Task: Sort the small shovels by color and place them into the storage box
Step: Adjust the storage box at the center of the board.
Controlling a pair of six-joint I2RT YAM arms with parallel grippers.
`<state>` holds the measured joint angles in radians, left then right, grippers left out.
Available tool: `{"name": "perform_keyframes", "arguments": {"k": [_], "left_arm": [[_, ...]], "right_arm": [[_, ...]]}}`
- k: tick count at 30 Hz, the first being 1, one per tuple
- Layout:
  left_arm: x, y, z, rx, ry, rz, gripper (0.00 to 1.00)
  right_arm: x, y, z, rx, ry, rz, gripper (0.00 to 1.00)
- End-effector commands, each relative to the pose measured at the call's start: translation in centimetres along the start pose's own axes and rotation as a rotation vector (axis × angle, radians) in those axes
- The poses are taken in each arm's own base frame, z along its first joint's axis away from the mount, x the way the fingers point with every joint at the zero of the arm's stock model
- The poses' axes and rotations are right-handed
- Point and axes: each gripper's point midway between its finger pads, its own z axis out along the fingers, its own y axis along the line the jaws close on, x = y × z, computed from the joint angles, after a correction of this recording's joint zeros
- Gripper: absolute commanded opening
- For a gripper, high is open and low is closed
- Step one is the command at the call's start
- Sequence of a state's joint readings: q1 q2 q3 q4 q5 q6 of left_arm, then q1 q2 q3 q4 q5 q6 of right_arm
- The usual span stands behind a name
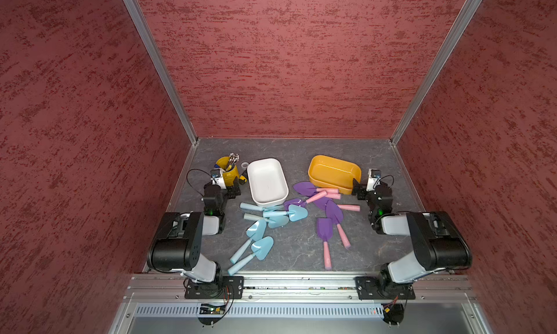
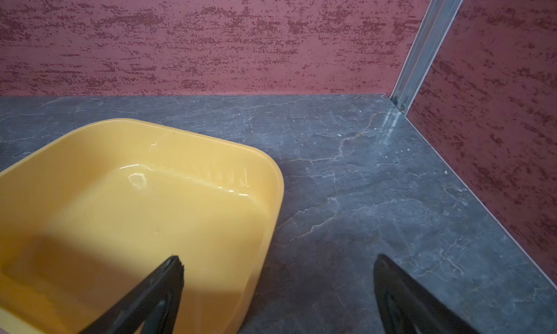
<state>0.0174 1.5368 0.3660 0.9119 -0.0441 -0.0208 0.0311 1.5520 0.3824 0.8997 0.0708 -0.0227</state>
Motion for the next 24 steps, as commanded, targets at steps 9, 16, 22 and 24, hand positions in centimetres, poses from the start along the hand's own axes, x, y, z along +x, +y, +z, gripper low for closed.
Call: {"name": "perform_keyframes", "arguments": {"k": [9,16,22,24], "left_arm": [[-0.36,0.02,0.11,-0.005,-0.009,0.014,1.00],[-0.33,-0.01,0.10,-0.004,-0.008,0.016,1.00],[-0.36,-0.05,0.02,-0.005,-0.011,0.017,1.00],[-0.34,-0.11,-0.01,-0.006,-0.012,0.020,1.00]], "right_arm": [[-0.67,0.37,-0.04,-0.017,-0.019,0.008,0.99],[-0.72,0.44,0.00,-0.020,-0.020,0.007,0.99],[-0.66,0.36,-0.06,-0.019,-0.020,0.008,0.99],[-0.86,0.64,-0.18,-0.033,-0.023,0.000,0.99]]}}
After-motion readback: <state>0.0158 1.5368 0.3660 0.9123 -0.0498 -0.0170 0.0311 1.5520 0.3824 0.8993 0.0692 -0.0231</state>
